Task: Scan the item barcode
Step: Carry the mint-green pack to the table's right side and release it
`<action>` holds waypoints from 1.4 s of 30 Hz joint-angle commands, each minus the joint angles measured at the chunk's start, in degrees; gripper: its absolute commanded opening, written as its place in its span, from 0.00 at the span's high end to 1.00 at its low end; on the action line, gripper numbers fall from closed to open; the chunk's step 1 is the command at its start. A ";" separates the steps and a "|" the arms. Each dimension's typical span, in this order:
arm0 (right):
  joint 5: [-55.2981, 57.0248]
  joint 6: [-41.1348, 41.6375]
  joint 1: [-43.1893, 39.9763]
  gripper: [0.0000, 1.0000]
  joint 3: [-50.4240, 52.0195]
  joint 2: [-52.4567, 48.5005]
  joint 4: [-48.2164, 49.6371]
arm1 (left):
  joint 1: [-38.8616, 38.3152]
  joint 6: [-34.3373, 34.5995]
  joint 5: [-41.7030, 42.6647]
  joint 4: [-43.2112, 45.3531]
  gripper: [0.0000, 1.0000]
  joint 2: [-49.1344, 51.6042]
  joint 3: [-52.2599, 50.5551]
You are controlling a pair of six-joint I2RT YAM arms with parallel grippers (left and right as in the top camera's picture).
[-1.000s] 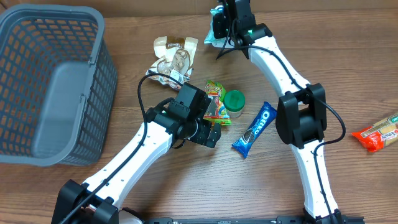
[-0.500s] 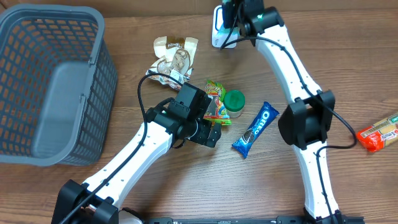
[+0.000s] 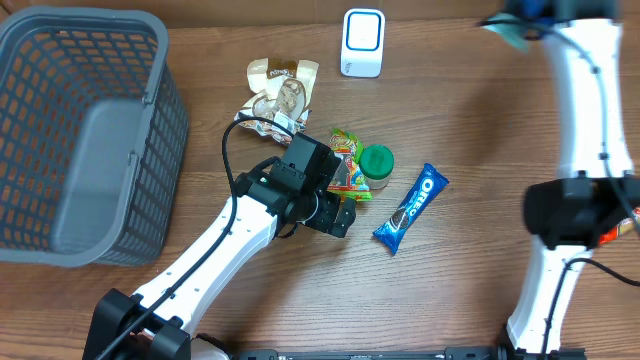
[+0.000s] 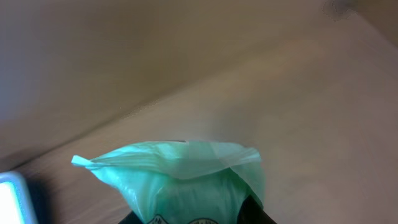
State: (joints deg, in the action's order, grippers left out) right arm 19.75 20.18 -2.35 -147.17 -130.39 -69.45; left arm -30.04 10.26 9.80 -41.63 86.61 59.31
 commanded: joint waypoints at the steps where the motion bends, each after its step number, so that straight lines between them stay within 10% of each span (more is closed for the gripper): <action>1: 1.03 6.16 -5.92 0.96 -1.57 2.78 -2.29 | -0.42 -1.33 0.35 0.04 0.00 -0.02 1.29; 42: -6.14 11.52 -31.10 0.96 29.92 2.75 6.25 | -0.42 -1.03 3.78 -0.35 0.00 -0.02 1.29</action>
State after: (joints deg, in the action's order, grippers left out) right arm 14.24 30.44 -31.09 -118.43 -129.84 -63.68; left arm -30.04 10.26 12.45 -42.02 86.61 59.31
